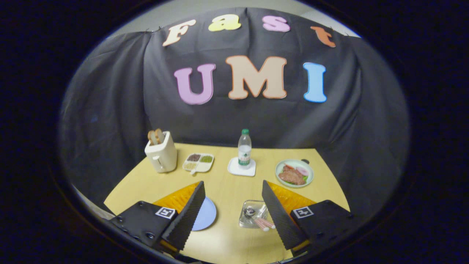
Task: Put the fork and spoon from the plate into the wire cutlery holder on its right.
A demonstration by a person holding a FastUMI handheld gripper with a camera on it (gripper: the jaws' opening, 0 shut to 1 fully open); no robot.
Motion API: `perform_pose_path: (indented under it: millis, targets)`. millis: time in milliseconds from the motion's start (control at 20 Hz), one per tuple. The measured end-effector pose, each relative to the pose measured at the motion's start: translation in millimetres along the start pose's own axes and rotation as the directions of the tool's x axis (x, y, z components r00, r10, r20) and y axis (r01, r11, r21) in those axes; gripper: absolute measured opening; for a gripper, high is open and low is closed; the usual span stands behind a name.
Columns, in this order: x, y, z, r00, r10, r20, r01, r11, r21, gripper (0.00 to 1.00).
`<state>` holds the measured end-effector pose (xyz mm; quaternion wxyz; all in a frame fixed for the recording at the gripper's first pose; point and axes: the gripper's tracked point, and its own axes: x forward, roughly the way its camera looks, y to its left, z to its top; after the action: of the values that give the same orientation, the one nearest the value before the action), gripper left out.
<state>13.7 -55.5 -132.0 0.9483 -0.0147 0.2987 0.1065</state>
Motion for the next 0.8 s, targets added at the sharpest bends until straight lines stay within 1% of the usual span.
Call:
perform_pose_path:
  millis: [100, 150, 200, 250, 350, 400, 500, 650, 800]
  targets:
    - [-7.7, 9.1, 14.7, 0.995, 0.018, 0.095, -0.024, 0.997, 0.071, 0.98]
    - [-14.2, 16.1, 14.8, 0.993, 0.029, 0.111, -0.039, 0.995, 0.091, 0.98]
    - [-16.4, 15.0, 18.0, 0.990, 0.013, 0.138, -0.026, 0.995, 0.092, 0.97]
    - [-19.4, 5.0, 24.2, 0.982, -0.023, 0.186, 0.008, 0.997, 0.078, 0.97]
    - [-25.9, -6.8, 47.6, 0.948, -0.080, 0.307, 0.074, 0.997, 0.033, 0.97]
    - [-27.9, -4.9, 54.8, 0.939, -0.081, 0.335, 0.079, 0.997, 0.020, 0.97]
    - [-33.6, 10.4, 47.8, 0.940, -0.061, 0.336, 0.060, 0.998, 0.014, 0.97]
    - [-30.1, 12.6, 49.8, 0.940, -0.058, 0.336, 0.053, 0.998, 0.023, 0.97]
    - [-28.0, 10.9, 52.0, 0.931, -0.086, 0.355, 0.088, 0.996, 0.012, 0.97]
